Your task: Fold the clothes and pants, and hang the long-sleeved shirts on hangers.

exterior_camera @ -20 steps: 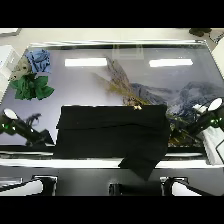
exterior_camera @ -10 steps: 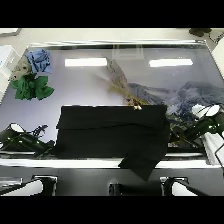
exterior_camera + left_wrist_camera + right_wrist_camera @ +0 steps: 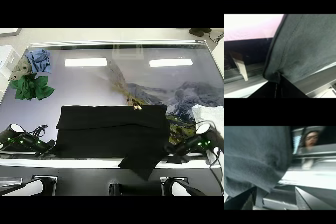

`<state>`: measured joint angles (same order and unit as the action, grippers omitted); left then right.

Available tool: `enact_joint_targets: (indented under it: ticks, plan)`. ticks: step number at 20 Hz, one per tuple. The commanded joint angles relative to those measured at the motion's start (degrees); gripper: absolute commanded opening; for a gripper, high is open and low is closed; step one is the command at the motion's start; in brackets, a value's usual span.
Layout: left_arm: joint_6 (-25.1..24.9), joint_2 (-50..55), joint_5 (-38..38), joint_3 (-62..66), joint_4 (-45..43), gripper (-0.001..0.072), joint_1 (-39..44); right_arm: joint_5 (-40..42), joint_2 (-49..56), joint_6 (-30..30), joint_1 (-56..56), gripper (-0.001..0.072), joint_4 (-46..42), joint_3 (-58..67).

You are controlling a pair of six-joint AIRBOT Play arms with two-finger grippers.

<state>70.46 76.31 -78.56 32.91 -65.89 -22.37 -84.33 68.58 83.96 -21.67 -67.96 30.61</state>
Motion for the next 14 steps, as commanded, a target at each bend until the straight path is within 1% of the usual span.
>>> enact_joint_targets:
  ticks: [1, 4, 7, 8, 9, 10, 11, 14]
  plan:
    - [0.0, -0.3, 0.5, 0.0, 0.0, 0.0026, 0.0, 5.9, -0.8, -3.0, 0.0, 0.0553, 5.8, -6.4]
    - [0.2, -0.3, 0.4, 0.0, 0.0, 0.0027, 0.0, 7.9, -0.8, -3.9, 0.2, 0.0528, 9.4, -6.4]
    - [0.2, -0.3, 0.5, 0.0, -0.1, 0.0027, 0.0, 9.4, -0.8, -3.2, 0.2, 0.0464, 9.7, -7.8]
    - [0.2, -0.3, 0.4, 0.0, -0.1, 0.0027, 0.0, 9.4, -0.8, -3.2, 0.2, 0.0397, 10.1, -8.5]
    - [0.2, -0.3, 0.4, 0.0, -0.1, 0.0027, 0.0, 8.5, -0.8, -3.8, 0.2, 0.0303, 9.8, -8.9]
    - [0.2, -0.3, 0.4, 0.2, -0.1, 0.0027, -0.1, 7.4, -0.9, -4.1, 0.2, 0.0067, 9.2, -8.8]
    - [0.2, -0.3, 0.2, 0.4, -0.1, 0.0027, -0.1, 6.7, -0.9, -4.2, 0.2, 0.0038, 9.2, -8.6]
    - [-0.3, -0.4, -3.0, 3.7, -0.1, 0.0027, -0.1, 3.0, -0.9, -5.7, 0.2, 0.0037, 9.2, -3.0]
